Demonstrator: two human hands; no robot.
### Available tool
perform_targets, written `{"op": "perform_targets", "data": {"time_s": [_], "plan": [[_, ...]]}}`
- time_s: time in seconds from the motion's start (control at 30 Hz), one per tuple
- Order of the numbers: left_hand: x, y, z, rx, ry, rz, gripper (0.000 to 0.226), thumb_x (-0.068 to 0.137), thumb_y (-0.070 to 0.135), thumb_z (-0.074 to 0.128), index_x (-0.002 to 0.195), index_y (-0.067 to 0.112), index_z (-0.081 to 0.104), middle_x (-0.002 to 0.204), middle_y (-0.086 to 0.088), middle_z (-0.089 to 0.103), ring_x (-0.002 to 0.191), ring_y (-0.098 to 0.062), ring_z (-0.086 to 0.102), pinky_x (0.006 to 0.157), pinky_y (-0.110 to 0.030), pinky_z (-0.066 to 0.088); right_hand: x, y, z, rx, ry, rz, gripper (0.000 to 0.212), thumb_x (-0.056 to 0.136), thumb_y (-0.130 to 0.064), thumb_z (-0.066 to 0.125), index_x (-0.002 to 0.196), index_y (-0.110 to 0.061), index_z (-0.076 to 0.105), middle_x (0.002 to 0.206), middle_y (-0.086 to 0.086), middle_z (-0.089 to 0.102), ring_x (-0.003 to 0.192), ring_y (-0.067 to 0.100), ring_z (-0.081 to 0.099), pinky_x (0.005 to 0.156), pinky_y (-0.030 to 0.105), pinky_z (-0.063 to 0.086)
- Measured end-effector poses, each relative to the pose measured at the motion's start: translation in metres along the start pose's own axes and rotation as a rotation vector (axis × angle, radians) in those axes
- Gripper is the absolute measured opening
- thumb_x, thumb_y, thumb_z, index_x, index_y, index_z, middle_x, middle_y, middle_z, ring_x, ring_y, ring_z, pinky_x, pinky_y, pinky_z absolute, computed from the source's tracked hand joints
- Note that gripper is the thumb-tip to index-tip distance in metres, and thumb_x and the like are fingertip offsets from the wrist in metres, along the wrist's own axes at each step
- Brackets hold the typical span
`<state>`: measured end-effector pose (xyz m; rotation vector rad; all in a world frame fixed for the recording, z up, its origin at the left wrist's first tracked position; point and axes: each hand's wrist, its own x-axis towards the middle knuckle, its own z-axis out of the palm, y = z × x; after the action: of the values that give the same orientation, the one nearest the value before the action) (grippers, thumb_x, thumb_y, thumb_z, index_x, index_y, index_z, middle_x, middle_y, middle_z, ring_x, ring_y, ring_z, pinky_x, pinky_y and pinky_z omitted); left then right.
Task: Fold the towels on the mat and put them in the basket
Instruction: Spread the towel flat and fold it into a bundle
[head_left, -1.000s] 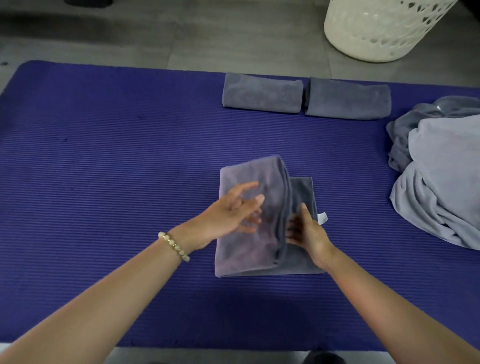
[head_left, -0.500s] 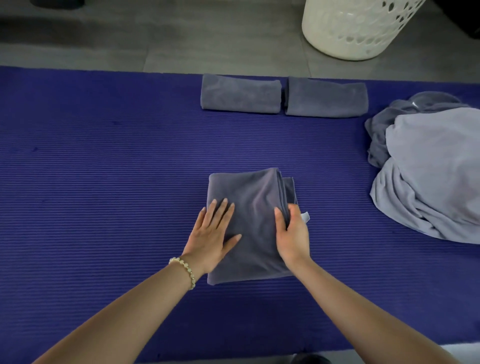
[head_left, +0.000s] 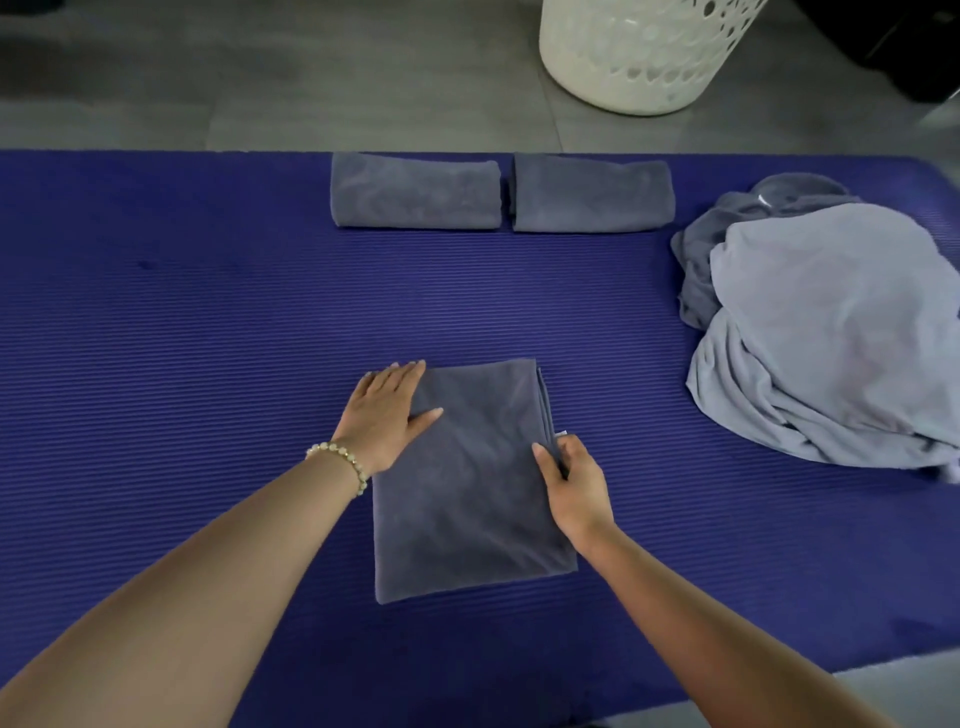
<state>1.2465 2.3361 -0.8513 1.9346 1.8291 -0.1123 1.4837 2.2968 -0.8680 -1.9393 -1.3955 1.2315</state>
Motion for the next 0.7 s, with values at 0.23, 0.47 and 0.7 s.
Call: {"op": "perform_targets", "data": {"time_s": [0.23,0.47,0.7], "plan": [[0.03,-0.006,-0.026,-0.102,-0.11,-0.107,0.065,0.086,0.057,0.056,0.133,0.014,0.043,0.131,-0.004,0.05,0.123,-0.023,0.044,0.104,-0.039,0.037,0.007,0.007,0.0,-0.009,-0.033,0.003,0.024,0.093,-0.043,0.054,0.092,-0.019,0.057,0.095,0.006,0.069,0.087,0.022,0.066,0.08,0.04,0.056],[0.036,0.018,-0.064,-0.085,-0.373,-0.079,0.037,0.064,0.054,0.08,0.08,0.025,0.063,0.087,0.009,0.067,0.084,-0.011,0.062,0.069,-0.025,0.045,0.006,0.007,-0.006,0.024,-0.097,0.003,0.019,0.093,-0.039,0.057,0.096,-0.021,0.061,0.093,-0.001,0.07,0.086,0.012,0.067,0.082,0.032,0.056],[0.006,0.023,-0.093,-0.492,-0.6,-0.191,0.046,0.066,0.045,0.082,0.105,0.022,0.07,0.097,0.004,0.074,0.092,-0.015,0.07,0.087,-0.029,0.054,-0.005,-0.004,-0.007,0.084,-0.093,0.059,0.021,0.092,-0.04,0.057,0.103,-0.023,0.056,0.087,-0.01,0.064,0.081,0.004,0.062,0.072,0.019,0.044]]}}
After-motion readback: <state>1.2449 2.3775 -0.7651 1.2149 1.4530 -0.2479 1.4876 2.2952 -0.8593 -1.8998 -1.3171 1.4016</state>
